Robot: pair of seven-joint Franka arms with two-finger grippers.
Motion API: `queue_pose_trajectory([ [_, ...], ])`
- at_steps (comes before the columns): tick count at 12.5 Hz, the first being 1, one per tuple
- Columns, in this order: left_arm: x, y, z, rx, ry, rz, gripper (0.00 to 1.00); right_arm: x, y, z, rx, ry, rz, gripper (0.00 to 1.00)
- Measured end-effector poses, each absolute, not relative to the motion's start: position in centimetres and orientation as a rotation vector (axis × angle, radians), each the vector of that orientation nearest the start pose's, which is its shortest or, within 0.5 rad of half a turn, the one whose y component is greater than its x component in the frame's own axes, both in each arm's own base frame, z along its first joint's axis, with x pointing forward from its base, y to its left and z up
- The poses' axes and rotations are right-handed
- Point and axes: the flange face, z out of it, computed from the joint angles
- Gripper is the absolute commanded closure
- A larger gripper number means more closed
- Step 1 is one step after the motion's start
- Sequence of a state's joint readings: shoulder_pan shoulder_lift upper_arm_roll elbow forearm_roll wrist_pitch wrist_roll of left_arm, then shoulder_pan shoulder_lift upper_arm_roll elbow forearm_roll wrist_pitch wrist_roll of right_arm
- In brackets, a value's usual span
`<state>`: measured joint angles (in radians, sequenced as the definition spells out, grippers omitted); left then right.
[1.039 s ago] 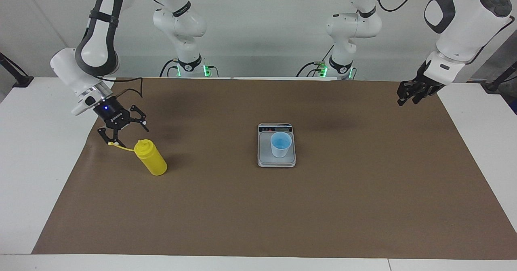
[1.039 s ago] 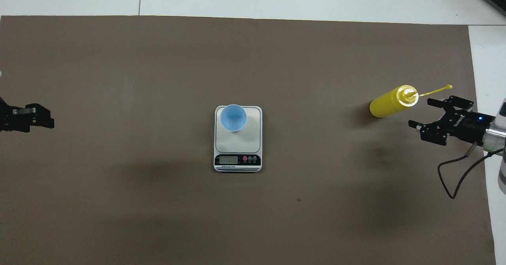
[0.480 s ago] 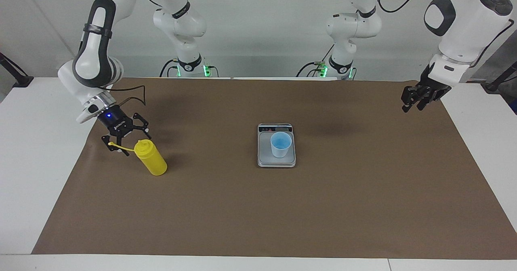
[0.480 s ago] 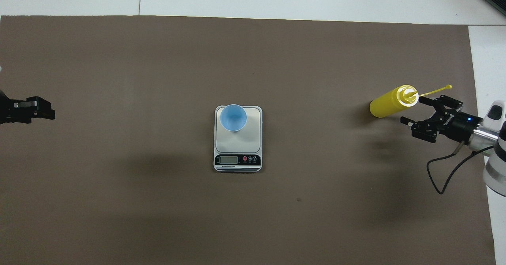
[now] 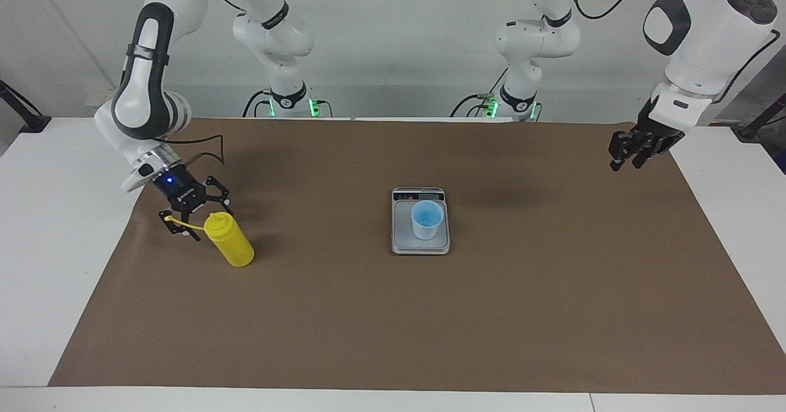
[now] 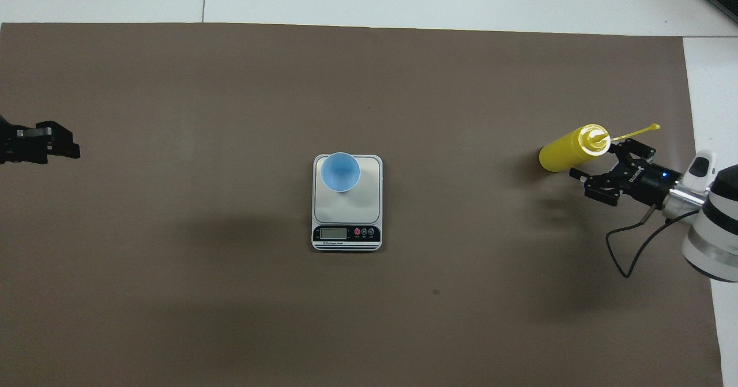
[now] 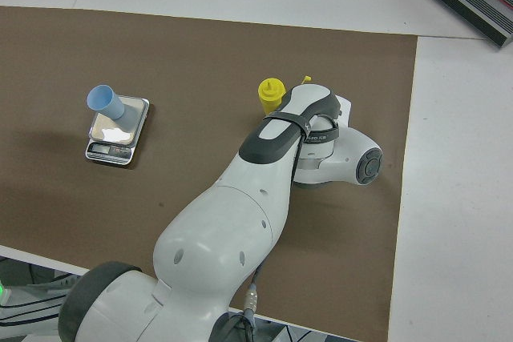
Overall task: Pour seasoning into cup on scale with both arms
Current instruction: 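Move the right gripper to the yellow bottle and grasp it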
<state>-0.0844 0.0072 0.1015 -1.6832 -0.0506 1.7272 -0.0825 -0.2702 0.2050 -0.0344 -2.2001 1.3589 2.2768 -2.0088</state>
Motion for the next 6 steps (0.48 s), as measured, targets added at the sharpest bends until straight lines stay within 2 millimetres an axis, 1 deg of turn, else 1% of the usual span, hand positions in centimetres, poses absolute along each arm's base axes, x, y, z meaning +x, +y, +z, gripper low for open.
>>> queue_pose_trajectory([
  [2, 57.5, 0.0, 58.7, -3.187, -0.157, -0.016, 0.34, 53.8, -13.1, 29.3, -2.305, -0.829, -1.083, 0.00],
  [4, 57.3, -0.5, 58.9, -3.187, -0.142, 0.032, 0.19, 54.1, -12.0, 29.4, -2.290, -0.831, -1.086, 0.00],
  [5, 57.2, -0.5, 59.0, -3.187, -0.142, 0.050, 0.02, 54.2, -11.7, 29.3, -2.286, -0.829, -1.087, 0.00],
  [6, 57.1, -0.4, 59.1, -3.187, -0.144, 0.052, 0.00, 54.2, -11.8, 29.1, -2.285, -0.825, -1.090, 0.00],
])
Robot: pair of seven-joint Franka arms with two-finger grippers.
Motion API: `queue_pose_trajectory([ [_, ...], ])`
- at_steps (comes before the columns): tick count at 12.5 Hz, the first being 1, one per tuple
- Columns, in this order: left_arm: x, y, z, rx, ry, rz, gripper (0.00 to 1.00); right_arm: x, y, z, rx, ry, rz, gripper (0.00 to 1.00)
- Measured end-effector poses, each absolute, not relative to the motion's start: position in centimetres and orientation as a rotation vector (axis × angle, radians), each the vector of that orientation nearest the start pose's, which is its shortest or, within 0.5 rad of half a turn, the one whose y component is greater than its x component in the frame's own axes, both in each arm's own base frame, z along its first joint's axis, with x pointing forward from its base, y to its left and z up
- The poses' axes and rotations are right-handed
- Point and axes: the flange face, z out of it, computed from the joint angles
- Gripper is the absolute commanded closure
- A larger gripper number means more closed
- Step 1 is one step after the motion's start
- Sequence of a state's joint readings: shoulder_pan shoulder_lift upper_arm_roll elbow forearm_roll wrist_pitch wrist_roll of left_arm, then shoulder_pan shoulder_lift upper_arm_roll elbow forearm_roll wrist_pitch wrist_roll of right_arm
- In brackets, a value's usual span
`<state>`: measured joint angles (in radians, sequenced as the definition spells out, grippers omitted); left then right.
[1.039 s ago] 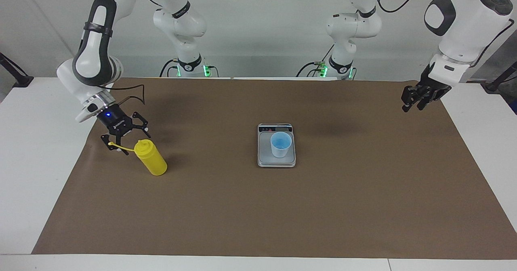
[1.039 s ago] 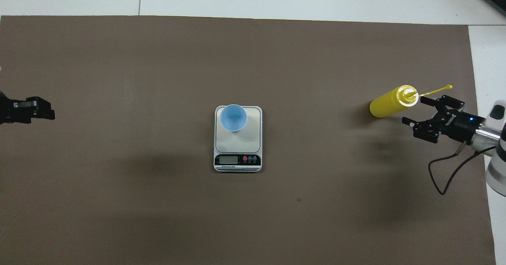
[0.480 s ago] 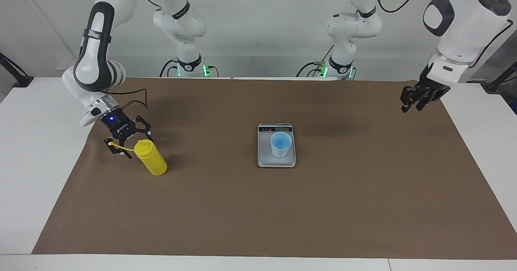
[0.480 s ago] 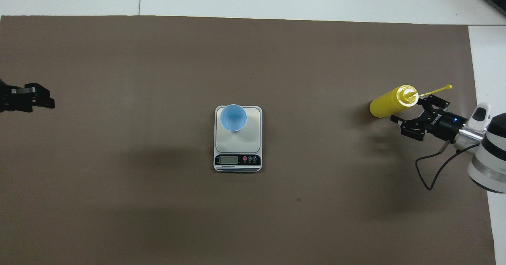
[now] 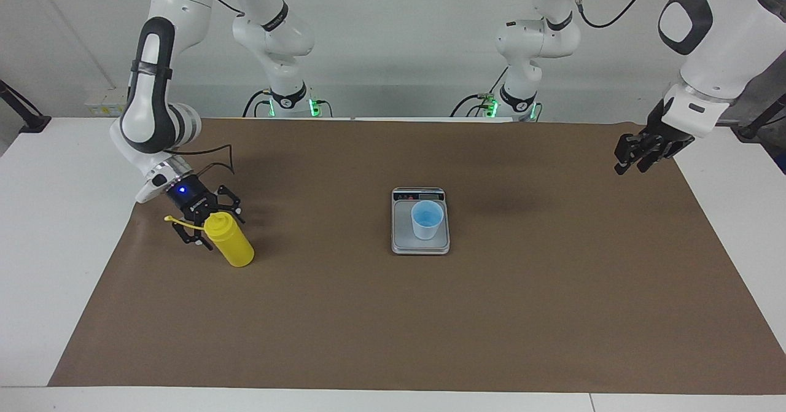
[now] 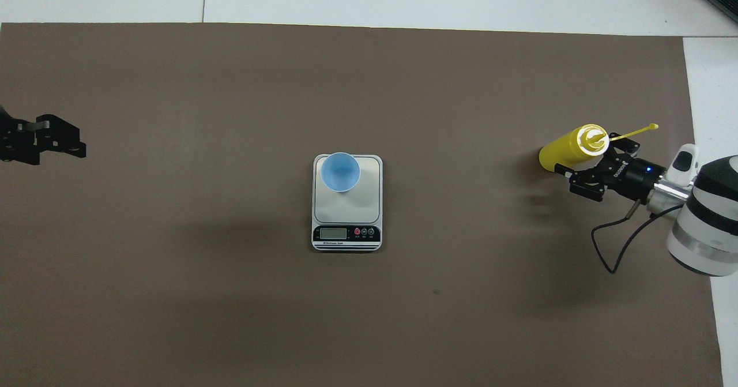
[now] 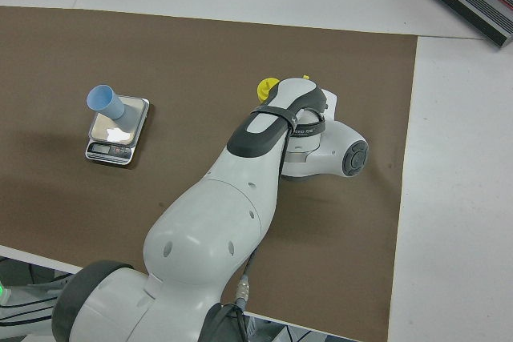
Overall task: Pour seasoning into cup on scale with both arms
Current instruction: 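Lift the yellow bottle upright with the right gripper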
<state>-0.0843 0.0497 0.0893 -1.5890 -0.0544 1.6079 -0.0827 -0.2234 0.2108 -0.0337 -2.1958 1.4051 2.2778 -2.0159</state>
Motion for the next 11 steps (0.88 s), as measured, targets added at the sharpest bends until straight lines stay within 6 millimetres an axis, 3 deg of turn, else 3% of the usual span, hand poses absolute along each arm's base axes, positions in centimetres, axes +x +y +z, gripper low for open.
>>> queue_pose_trajectory([
  [5, 57.0, -0.2, 60.0, -3.161, -0.137, 0.033, 0.00, 54.3, -11.8, 28.0, -2.276, -0.822, -1.123, 0.00],
  [11, 56.1, -1.3, 61.7, -3.092, -0.076, -0.013, 0.00, 54.8, -12.0, 28.6, -2.273, -0.830, -1.141, 0.51],
])
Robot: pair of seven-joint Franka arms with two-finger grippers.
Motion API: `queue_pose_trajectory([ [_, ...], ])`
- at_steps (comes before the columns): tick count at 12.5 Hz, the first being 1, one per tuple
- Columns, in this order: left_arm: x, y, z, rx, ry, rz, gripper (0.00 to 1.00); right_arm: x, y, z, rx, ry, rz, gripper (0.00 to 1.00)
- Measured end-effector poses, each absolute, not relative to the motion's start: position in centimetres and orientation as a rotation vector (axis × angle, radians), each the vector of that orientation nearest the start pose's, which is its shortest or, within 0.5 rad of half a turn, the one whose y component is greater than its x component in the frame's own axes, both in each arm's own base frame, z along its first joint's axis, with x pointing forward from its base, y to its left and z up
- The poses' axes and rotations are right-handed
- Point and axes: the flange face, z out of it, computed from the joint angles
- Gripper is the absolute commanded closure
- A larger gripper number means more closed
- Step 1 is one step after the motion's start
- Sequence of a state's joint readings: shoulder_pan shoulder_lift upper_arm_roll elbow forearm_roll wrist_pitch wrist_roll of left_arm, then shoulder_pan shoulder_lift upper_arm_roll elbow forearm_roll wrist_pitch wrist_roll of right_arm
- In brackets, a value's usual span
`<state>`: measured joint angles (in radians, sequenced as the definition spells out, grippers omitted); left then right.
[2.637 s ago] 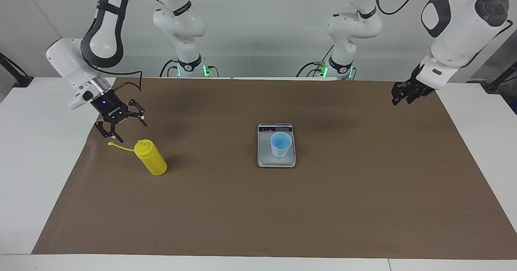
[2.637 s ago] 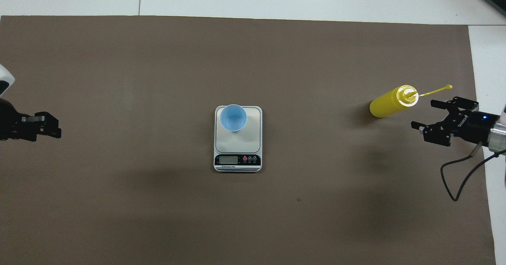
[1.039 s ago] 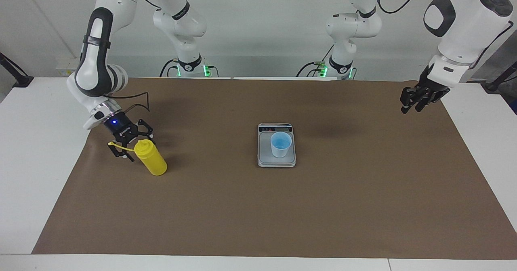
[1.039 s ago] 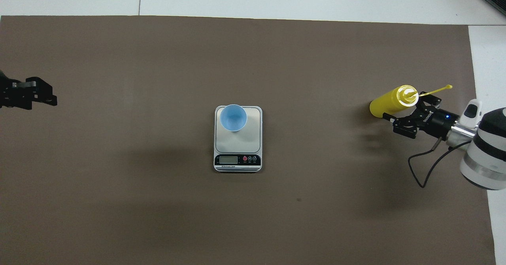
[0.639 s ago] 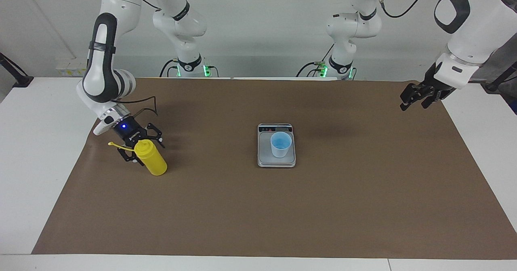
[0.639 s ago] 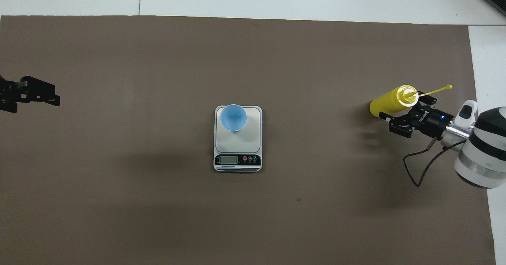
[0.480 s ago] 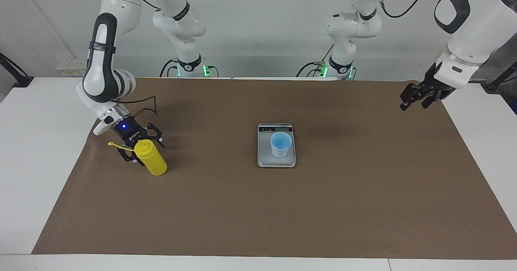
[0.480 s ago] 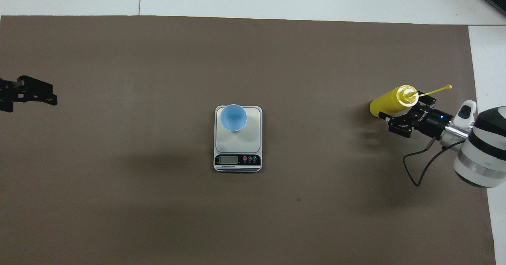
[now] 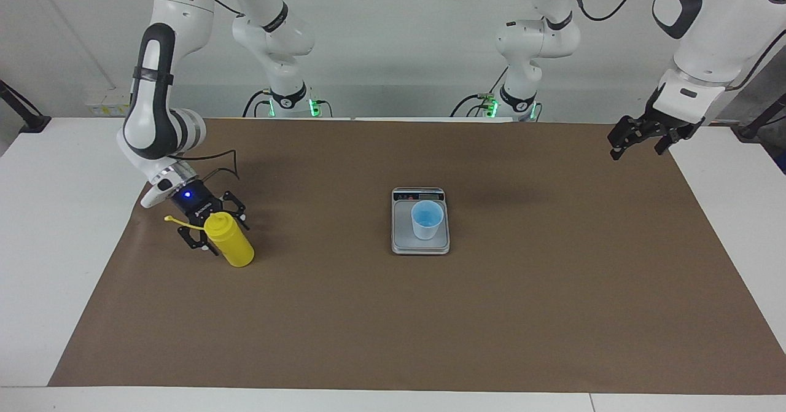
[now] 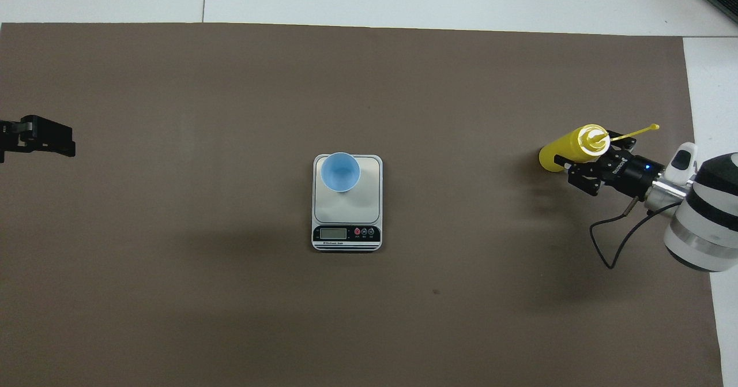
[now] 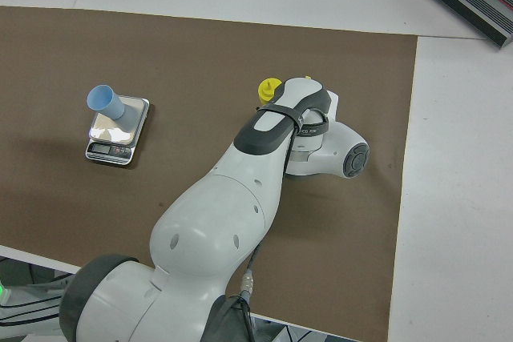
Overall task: Pour seasoning into cup on scale with both arms
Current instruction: 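Lift the yellow bottle upright with the right gripper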
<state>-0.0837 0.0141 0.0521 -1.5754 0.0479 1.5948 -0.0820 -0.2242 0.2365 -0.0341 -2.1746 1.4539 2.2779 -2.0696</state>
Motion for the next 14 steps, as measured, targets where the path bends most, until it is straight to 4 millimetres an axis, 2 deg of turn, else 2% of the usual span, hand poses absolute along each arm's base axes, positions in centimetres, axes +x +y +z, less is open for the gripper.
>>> queue_pose_trajectory([
  [1, 56.1, -1.3, 61.7, -3.092, -0.077, -0.014, 0.00, 54.9, -11.9, 28.6, -2.272, -0.831, -1.141, 0.60],
  [2, 56.0, -1.3, 61.8, -3.092, -0.077, -0.015, 0.00, 54.9, -11.9, 28.7, -2.271, -0.833, -1.140, 0.65],
  [7, 56.0, -1.4, 61.8, -3.093, -0.070, -0.015, 0.00, 55.7, -10.9, 29.3, -2.286, -0.841, -1.141, 0.65],
  [11, 56.0, -2.3, 61.8, -3.094, -0.044, -0.016, 0.00, 56.9, -7.6, 32.0, -2.304, -0.882, -1.157, 0.64],
  [14, 56.0, -2.2, 61.8, -3.094, -0.045, -0.017, 0.00, 57.5, -5.1, 34.7, -2.346, -0.918, -1.101, 0.64],
])
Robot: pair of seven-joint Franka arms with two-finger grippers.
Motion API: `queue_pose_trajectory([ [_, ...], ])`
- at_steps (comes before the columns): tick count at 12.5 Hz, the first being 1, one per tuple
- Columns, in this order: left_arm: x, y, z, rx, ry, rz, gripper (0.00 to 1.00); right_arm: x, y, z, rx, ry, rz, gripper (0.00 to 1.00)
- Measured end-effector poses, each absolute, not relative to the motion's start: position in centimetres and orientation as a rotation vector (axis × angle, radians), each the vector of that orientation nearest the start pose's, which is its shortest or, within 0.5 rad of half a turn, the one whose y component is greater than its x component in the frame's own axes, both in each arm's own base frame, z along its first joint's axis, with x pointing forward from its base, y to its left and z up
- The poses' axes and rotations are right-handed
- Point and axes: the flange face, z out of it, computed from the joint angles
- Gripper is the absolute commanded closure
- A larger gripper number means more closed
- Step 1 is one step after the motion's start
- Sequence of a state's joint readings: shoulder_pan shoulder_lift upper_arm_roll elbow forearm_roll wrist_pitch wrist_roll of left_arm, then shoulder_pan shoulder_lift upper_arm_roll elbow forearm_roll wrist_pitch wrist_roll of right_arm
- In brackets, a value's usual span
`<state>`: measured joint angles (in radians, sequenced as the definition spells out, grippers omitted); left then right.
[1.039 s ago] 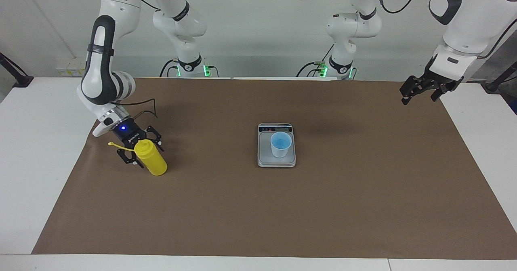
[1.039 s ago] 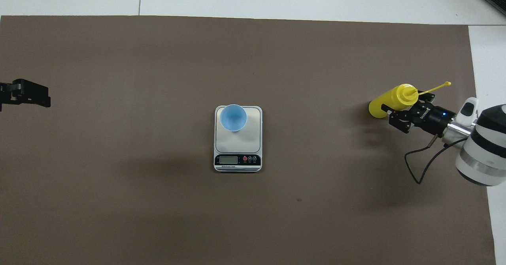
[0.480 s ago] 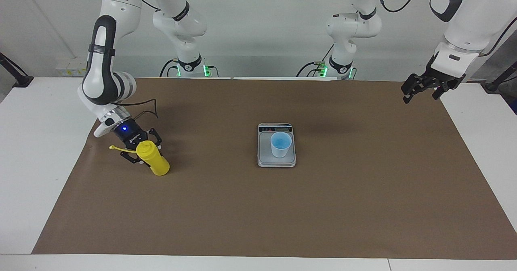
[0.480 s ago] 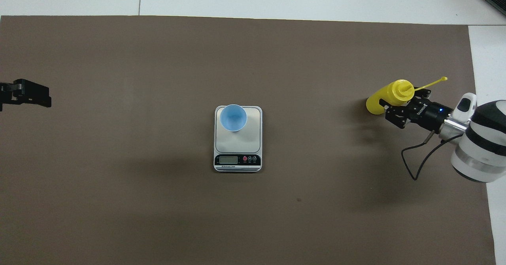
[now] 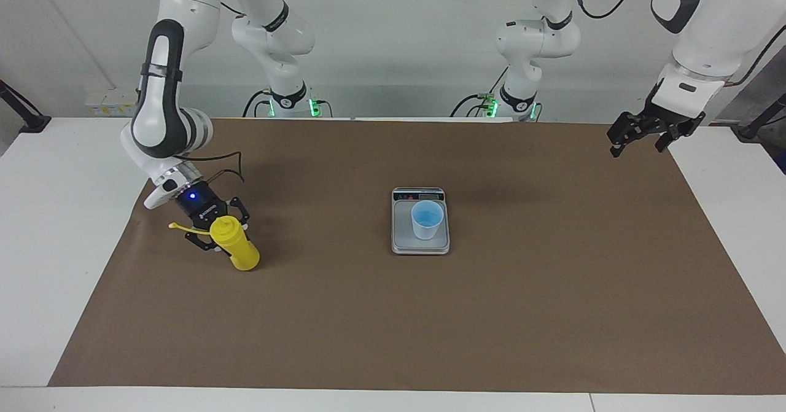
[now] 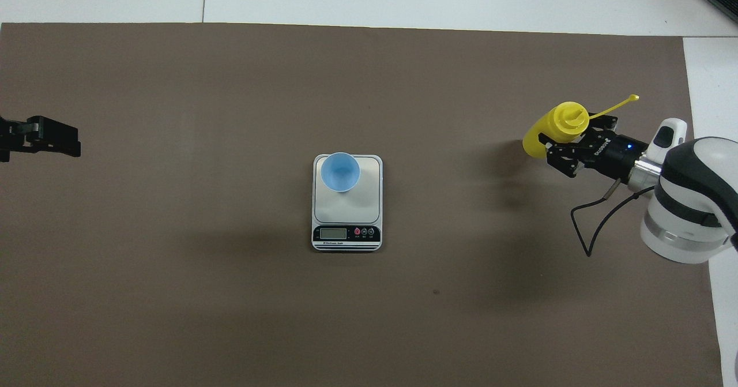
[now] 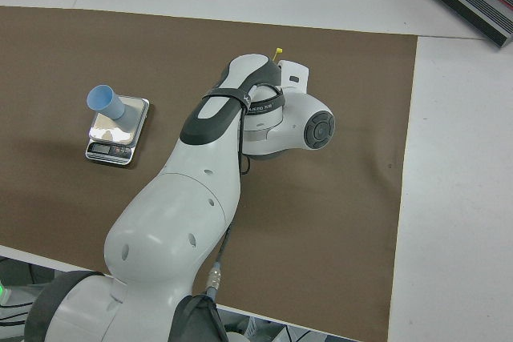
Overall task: Pour seasoning into cup on scale with both arms
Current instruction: 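Lift the yellow bottle upright with the right gripper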
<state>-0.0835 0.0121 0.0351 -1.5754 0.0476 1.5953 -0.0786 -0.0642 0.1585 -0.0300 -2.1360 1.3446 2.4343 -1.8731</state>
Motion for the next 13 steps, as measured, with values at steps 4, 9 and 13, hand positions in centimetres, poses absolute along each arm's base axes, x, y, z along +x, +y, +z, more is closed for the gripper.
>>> queue_pose_trajectory([
  [4, 56.0, -1.9, 61.8, -3.094, -0.056, -0.016, 0.00, 58.5, -2.9, 37.7, -2.387, -0.957, -1.029, 0.62],
  [9, 56.0, -1.7, 61.8, -3.093, -0.060, -0.016, 0.00, 59.5, 1.5, 40.1, -2.467, -1.025, -0.939, 0.62],
  [13, 56.0, -1.7, 61.8, -3.093, -0.060, -0.016, 0.00, 60.3, 5.4, 43.0, -2.571, -1.134, -0.845, 0.62],
])
